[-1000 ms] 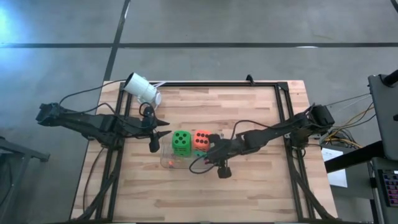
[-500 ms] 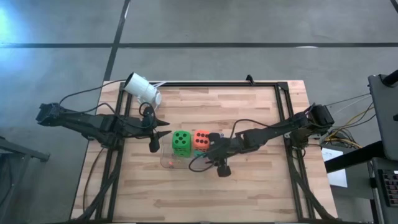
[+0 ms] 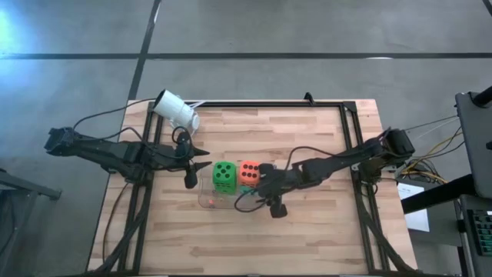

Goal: Pick & Place Dice
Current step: Put the small blue die into the transparent bin

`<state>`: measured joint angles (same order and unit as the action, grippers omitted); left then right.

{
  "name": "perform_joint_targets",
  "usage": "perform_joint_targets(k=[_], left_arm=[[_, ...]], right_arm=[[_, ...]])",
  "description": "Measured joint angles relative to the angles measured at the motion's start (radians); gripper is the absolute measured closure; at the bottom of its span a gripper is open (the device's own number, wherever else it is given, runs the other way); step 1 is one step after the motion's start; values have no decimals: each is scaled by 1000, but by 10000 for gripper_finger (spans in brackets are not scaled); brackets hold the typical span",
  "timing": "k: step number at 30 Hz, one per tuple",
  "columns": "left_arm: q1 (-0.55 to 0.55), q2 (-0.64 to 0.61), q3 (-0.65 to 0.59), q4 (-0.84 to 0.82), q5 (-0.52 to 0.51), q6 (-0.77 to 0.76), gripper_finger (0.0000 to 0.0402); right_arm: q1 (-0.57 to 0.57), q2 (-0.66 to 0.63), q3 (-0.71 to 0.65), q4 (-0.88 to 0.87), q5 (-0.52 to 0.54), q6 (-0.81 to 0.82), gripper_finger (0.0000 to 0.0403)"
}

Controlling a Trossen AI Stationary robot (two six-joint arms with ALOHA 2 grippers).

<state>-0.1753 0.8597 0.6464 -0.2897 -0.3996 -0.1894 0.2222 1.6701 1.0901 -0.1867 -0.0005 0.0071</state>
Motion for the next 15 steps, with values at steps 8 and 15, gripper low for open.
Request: perform_joint_targets(k=[8,15], left_arm=[[0,0,0,0,0,0,231],[0,0,0,-3,0,0,231]], right_arm=[[2,-75,0,-45,0,0,260],[30,-158,0,-124,0,16,266]])
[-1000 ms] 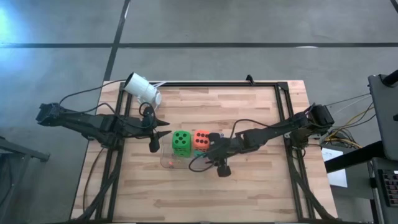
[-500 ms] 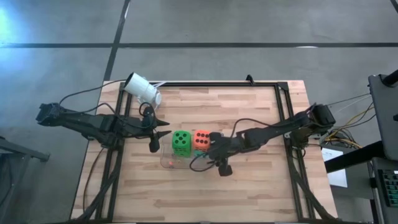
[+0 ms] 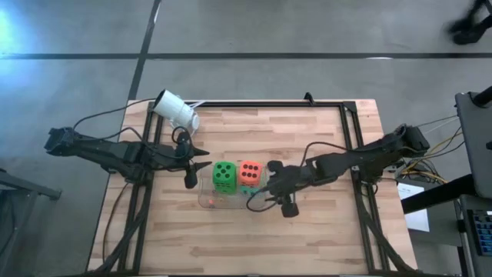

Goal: Pick & Place Dice
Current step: Put the small blue die into the transparent bin

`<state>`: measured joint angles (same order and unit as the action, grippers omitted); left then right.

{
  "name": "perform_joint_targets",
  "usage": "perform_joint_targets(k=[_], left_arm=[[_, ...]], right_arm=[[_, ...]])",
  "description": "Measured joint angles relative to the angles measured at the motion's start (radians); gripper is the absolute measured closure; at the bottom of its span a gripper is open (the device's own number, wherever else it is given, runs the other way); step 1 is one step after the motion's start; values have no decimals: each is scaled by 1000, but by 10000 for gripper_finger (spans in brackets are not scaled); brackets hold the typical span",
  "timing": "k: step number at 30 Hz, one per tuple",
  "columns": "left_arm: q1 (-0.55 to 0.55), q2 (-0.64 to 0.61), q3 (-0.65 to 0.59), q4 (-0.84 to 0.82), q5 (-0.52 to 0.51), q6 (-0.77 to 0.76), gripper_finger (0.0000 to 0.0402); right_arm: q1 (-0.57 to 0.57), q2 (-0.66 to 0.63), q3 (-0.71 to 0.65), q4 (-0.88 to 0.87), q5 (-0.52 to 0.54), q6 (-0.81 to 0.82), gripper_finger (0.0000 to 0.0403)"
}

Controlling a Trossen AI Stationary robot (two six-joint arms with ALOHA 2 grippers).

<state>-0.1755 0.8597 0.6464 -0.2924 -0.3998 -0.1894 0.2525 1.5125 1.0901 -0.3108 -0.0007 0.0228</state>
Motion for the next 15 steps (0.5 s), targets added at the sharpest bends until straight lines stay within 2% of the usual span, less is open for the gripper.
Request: perform_joint_targets(k=[15], left_arm=[[0,0,0,1,0,0,231]], right_arm=[[37,-140,-11,-231,10,67,270]])
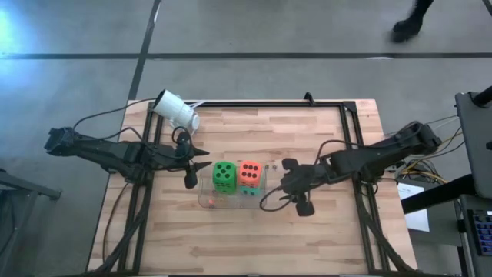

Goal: Pick & Place Dice
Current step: Put the small blue die into the transparent bin

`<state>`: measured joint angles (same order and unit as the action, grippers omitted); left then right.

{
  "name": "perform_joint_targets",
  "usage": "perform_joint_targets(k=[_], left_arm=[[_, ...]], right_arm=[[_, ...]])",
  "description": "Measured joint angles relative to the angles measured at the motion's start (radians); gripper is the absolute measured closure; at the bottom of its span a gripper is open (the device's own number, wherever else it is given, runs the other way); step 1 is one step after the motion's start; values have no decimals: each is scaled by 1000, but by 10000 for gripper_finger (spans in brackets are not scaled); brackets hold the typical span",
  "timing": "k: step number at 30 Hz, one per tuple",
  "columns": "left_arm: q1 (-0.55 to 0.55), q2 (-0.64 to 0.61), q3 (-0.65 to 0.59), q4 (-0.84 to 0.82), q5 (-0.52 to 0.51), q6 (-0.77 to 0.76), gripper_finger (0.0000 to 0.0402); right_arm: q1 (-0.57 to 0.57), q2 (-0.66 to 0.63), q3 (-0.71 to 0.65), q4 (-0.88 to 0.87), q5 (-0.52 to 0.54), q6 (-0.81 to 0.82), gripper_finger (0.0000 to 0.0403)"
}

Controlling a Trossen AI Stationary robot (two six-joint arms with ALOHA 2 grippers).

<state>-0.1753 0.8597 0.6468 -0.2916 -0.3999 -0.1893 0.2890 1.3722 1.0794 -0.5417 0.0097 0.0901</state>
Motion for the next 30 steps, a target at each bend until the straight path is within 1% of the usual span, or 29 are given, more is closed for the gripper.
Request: perform_joint_targets(k=[7,11,14,18,22,25,30], left_arm=[[0,0,0,-1,0,0,231],[0,0,0,-2,0,0,231],[0,0,0,-4,0,0,231],[0,0,0,-6,0,0,231],[0,0,0,-6,0,0,231],[0,0,0,-6,0,0,231],[0,0,0,-6,0,0,231]], right_arm=[[-1,-58,-48,-5,115,55,268],[-1,-95,-105,-1,198,95,264],[-2,-117,-150,5,230,123,264],[-13,-139,-198,20,256,154,269],[-36,-149,-256,93,256,149,273],[-64,-151,-298,136,256,146,273],[-122,-146,-347,153,256,181,275]])
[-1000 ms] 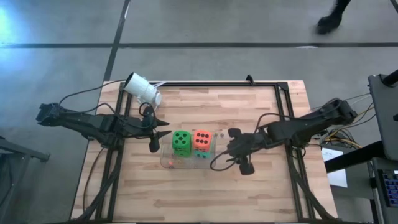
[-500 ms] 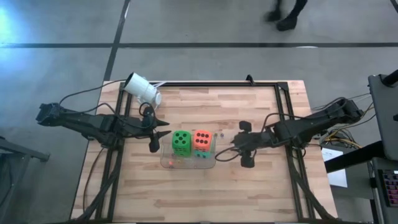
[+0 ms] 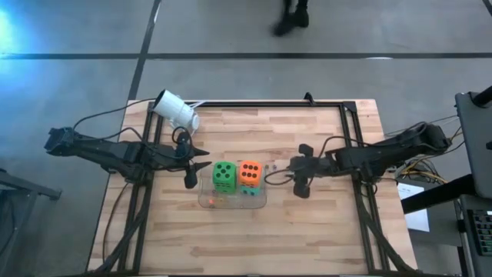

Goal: Pick & Place Dice
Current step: Put the small blue die into the transparent bin

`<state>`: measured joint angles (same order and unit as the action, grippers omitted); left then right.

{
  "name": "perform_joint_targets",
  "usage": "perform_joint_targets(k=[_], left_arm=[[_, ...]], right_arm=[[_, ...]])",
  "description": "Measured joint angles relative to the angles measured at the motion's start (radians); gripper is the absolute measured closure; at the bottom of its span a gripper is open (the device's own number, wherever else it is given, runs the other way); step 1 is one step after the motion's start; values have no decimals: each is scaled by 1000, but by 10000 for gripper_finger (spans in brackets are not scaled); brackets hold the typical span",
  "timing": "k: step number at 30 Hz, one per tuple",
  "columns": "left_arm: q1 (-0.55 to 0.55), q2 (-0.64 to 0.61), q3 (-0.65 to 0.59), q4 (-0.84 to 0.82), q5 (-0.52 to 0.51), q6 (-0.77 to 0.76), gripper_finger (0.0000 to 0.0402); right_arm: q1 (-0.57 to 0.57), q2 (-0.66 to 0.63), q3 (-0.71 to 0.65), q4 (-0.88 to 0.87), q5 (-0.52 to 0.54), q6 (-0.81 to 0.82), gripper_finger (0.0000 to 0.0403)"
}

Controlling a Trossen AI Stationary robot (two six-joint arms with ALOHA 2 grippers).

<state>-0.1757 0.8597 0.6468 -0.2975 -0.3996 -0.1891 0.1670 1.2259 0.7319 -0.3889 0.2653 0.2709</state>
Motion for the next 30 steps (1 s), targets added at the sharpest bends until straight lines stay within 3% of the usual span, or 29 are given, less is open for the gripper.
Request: perform_joint_targets(k=[13,25,30], left_arm=[[0,0,0,0,0,0,231],[0,0,0,-2,0,0,231],[0,0,0,-2,0,0,231]], right_arm=[[-72,62,-220,451,0,-148,274],[-150,262,-217,586,-5,-162,275],[-192,306,-210,630,-64,-177,274]])
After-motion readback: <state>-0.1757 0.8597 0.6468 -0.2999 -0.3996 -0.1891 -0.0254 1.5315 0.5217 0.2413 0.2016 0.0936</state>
